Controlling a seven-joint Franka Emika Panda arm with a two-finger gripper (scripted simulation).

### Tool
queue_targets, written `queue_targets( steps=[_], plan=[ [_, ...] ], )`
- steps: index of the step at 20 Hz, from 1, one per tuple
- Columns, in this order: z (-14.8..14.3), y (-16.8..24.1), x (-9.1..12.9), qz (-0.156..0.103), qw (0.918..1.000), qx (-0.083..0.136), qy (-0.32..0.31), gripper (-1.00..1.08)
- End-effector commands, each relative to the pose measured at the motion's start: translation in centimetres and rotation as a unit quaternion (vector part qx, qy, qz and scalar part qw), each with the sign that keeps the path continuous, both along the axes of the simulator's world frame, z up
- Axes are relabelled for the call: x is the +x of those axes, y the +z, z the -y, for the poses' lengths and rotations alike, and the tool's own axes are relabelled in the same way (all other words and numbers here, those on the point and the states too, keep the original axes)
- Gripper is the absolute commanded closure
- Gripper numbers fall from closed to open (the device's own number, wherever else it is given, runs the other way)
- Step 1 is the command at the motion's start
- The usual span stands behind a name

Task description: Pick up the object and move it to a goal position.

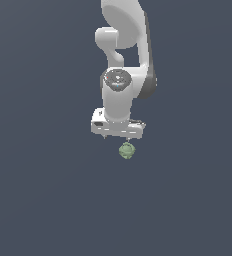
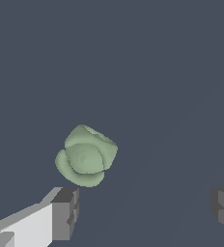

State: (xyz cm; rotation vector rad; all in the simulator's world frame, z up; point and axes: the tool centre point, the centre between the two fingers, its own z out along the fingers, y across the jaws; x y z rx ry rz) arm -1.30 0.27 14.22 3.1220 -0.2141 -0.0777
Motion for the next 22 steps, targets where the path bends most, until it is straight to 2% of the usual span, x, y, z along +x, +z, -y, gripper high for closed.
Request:
queue_targets(
  steps=[1,9,22],
  plan=[
    [-0.4,-0.4,0.1,0.002,0.9998,0.0,-0.019,-0.92],
    [-2.2,-2.2,0.4,0.01,0.9942,-0.001,-0.107,-0.92],
    [-4.6,-4.7,0.6,0.022,0.972,-0.003,-0.234,-0.92]
  ],
)
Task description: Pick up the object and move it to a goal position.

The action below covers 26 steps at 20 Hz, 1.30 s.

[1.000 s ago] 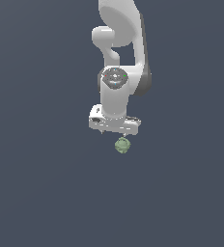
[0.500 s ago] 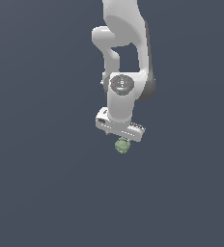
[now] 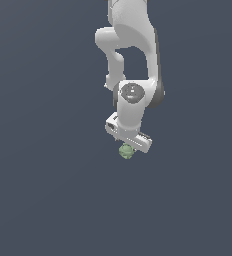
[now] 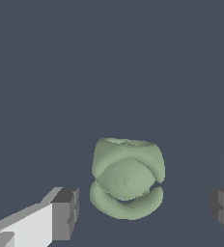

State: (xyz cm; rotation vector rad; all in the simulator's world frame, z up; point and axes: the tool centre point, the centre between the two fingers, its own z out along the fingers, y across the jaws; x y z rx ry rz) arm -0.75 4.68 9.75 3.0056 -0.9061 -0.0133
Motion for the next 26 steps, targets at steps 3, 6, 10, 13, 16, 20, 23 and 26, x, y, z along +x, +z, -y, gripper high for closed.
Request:
queue_targets(
  steps=[3,6,10,13,16,20,23,26],
  plan=[
    [-0.5,-0.5,0.0,0.003,0.9996,0.0,-0.028,-0.92],
    [-0.7,-0.7,0.0,0.004,0.9993,0.0,-0.038,-0.92],
    [-0.7,-0.8,0.0,0.004,0.9991,0.0,-0.043,-0.92],
    [-0.7,-0.9,0.0,0.004,0.9992,0.0,-0.041,-0.92],
    [-0.7,-1.7,0.0,0.004,0.9991,0.0,-0.041,-0.92],
    [-0.7,-3.8,-0.1,0.004,0.9991,0.0,-0.042,-0.92],
    [-0.7,-5.1,-0.1,0.004,0.9991,0.0,-0.043,-0.92],
    [-0.8,-5.7,0.0,0.004,0.9991,0.0,-0.043,-0.92]
  ],
)
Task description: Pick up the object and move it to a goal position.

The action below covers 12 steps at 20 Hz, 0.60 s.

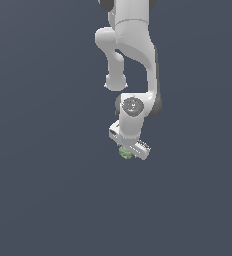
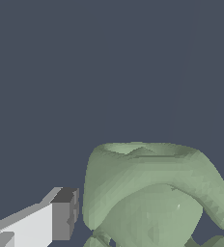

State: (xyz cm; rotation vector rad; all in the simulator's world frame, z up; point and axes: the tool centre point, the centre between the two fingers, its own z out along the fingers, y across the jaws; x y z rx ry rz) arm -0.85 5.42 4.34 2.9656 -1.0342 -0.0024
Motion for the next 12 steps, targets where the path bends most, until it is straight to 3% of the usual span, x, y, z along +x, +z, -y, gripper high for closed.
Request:
queue_targets(
  steps=[1,2,3,12],
  plan=[
    [-0.03,-0.38,0.11,0.001,1.0,0.0,0.0,-0.92],
    [-0.03,-0.4,0.12,0.001,1.0,0.0,0.0,-0.92],
    [-0.03,-0.4,0.12,0.001,1.0,0.0,0.0,1.08],
    [-0.03,-0.4,0.12,0.001,1.0,0.0,0.0,1.08]
  ],
)
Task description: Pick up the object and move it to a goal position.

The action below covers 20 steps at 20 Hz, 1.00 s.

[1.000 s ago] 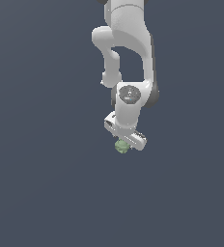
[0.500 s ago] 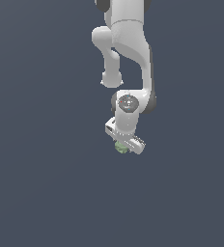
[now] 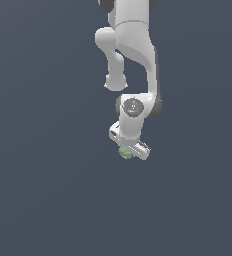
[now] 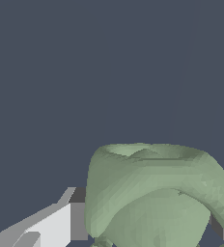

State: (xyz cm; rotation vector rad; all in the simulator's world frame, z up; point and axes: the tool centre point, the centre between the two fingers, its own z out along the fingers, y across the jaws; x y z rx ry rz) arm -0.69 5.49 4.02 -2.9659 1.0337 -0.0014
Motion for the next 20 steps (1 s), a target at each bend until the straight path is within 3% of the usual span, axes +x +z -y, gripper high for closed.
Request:
queue_targets(
  steps=[1,11,20],
  plan=[
    [0.0,0.0,0.0,0.0,1.0,0.0,0.0,1.08],
    [-0.4,2.9,-0.2,0.0,1.0,0.0,0.0,1.08],
    [-1.4,10.6,-0.6,0.0,1.0,0.0,-0.001,1.08]
  ],
)
